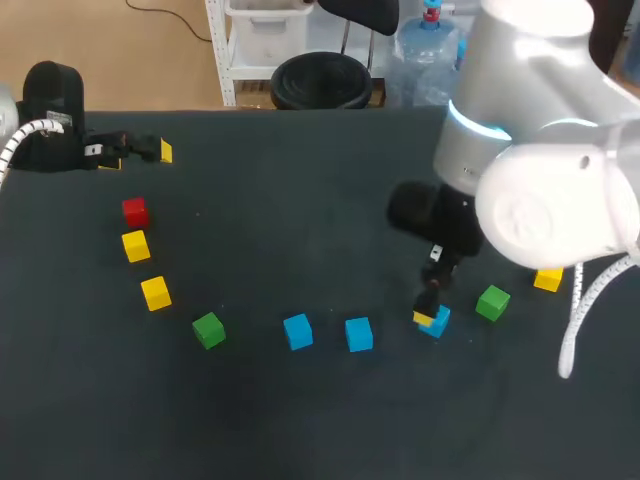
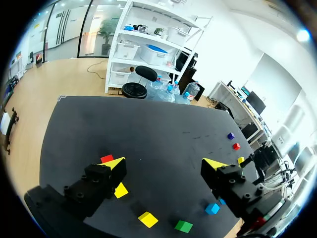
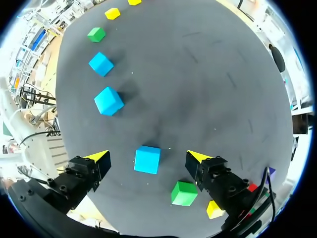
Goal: Place the blue cubes, place green cubes on the blue cubes, place the yellow cubes on the green cubes, then place the red cubes on the yellow cubes, and place purple cube on the red cubes.
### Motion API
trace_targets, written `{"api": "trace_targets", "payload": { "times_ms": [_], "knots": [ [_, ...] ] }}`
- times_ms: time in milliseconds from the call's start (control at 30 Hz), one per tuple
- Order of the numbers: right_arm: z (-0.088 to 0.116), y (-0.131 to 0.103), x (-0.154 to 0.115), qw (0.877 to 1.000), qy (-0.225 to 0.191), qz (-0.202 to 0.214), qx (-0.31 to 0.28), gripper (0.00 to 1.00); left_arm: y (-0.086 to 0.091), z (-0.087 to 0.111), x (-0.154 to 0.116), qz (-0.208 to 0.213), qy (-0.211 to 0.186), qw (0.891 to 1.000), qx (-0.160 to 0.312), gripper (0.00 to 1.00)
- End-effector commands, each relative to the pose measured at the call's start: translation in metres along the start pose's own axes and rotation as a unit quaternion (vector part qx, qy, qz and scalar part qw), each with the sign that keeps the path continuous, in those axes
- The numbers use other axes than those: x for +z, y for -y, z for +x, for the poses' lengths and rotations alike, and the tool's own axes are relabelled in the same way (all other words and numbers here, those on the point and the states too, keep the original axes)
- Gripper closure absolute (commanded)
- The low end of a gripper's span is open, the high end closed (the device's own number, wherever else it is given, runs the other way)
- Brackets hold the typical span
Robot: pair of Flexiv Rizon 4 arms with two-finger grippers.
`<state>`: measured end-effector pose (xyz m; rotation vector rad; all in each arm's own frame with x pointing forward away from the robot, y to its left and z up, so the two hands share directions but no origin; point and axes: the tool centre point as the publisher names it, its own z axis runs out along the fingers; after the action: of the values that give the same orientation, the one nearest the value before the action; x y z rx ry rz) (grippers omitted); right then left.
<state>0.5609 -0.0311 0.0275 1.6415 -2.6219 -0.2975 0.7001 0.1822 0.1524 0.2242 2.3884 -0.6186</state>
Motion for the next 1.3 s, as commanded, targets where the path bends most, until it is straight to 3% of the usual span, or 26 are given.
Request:
{"api": "trace_targets", "payload": {
  "times_ms": [33,700,733,900,1100,1233,1300],
  "knots": [
    [0.008,-0.005,0.0,1.0,-0.003,0.018,0.003,0.0,-0.002,0.001,0.0,0.006,0.003,1.0,0.001,0.0],
    [0.02,-0.006,0.023,0.999,-0.024,0.001,0.022,0.0,-0.002,0.001,0.0,0.006,0.003,1.0,0.001,0.0],
    [0.02,-0.006,0.024,0.999,-0.026,0.002,0.021,0.05,-0.002,0.001,0.0,0.006,0.003,1.0,0.001,0.0],
    [0.02,-0.005,0.024,1.0,-0.025,0.001,0.016,0.47,-0.002,0.001,0.0,0.006,0.003,1.0,0.001,0.0],
    [0.019,-0.004,0.024,1.0,-0.027,0.009,0.01,0.71,-0.002,0.001,0.0,0.006,0.003,1.0,0.001,0.0],
    [0.019,-0.004,0.025,0.999,-0.03,0.011,0.002,0.99,-0.002,0.001,0.0,0.006,0.003,1.0,0.001,0.0],
    [0.019,-0.004,0.025,0.999,-0.029,0.012,-0.003,1.0,-0.002,0.001,0.0,0.006,0.003,1.0,0.001,0.0]
  ]
}}
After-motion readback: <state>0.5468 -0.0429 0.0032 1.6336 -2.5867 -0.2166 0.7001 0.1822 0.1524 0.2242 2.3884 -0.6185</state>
